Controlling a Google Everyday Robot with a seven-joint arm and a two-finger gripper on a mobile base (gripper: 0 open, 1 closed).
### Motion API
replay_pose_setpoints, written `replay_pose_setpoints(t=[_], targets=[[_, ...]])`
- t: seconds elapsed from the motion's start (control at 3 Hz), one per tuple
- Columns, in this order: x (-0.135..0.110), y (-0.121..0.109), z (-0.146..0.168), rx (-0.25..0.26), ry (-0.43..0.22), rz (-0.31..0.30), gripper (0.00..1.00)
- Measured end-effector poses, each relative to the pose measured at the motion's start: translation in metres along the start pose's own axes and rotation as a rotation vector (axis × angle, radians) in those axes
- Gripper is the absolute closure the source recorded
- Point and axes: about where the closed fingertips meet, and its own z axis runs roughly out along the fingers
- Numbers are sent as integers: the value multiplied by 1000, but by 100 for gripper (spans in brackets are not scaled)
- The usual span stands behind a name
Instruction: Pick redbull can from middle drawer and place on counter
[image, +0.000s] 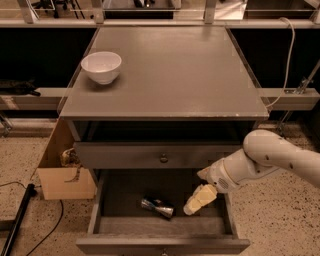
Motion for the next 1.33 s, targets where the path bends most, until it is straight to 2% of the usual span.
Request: replay_pose_setpoints(t=[0.33, 0.67, 1.0, 1.33], targets=[[22, -18, 30, 1, -89, 45, 0], [46, -28, 44, 19, -162, 90, 0], [60, -29, 57, 76, -231, 96, 0], [33, -60, 105, 163, -292, 92, 0]])
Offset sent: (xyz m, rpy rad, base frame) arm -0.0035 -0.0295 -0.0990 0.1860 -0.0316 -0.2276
